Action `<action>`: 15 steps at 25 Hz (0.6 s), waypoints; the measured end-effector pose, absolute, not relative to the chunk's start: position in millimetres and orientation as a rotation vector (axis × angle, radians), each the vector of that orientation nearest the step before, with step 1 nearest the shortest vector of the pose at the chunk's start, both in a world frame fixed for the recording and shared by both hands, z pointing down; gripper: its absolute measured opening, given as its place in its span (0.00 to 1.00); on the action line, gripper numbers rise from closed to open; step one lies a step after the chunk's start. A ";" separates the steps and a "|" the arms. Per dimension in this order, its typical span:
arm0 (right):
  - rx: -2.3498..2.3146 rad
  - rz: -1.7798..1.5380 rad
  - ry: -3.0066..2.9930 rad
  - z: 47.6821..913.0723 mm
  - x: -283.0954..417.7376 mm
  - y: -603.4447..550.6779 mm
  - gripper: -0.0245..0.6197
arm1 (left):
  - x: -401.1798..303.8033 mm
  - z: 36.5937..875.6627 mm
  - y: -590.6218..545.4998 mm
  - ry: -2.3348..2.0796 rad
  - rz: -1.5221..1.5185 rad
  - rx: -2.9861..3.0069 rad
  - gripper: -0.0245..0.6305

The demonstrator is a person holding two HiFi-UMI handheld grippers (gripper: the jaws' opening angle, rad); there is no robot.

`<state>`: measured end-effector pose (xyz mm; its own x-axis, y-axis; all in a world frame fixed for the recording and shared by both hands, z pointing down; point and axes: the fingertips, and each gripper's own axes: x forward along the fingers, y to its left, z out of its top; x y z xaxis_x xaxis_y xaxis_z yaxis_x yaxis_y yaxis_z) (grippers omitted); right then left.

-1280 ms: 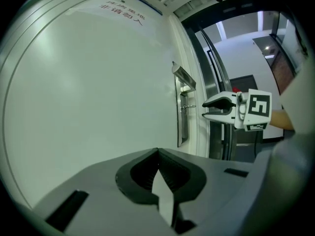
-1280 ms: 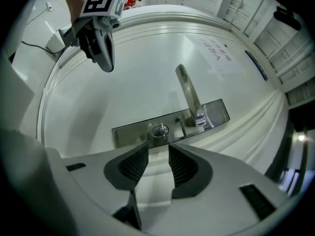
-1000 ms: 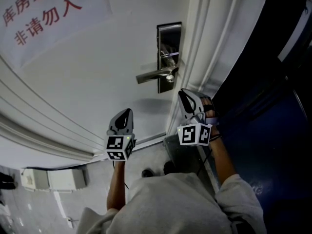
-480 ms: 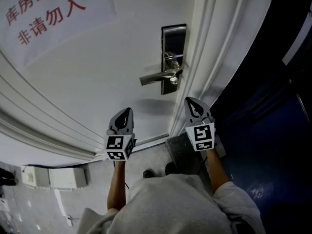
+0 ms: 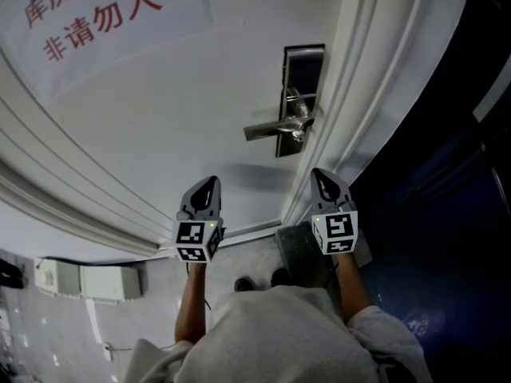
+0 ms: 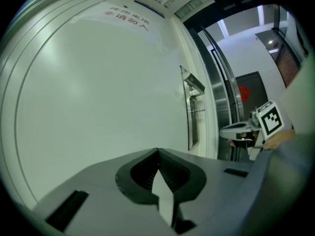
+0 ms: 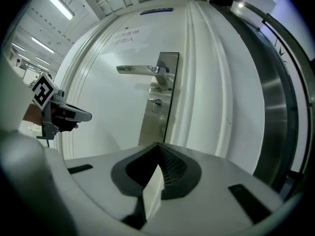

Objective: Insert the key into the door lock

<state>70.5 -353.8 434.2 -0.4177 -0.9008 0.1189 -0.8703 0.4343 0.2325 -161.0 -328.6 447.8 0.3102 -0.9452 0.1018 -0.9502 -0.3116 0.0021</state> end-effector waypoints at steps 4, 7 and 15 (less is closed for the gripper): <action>1.524 -0.205 -2.506 429.2 56.8 -358.0 0.07 | -175.2 449.6 -322.5 -1.846 0.130 2.455 0.06; 1.486 -0.215 -2.523 428.7 45.5 -361.3 0.07 | -187.4 448.9 -317.7 -1.884 0.128 2.424 0.06; 1.466 -0.219 -2.566 422.7 28.5 -368.3 0.07 | -219.4 448.5 -307.2 -1.976 0.120 2.344 0.06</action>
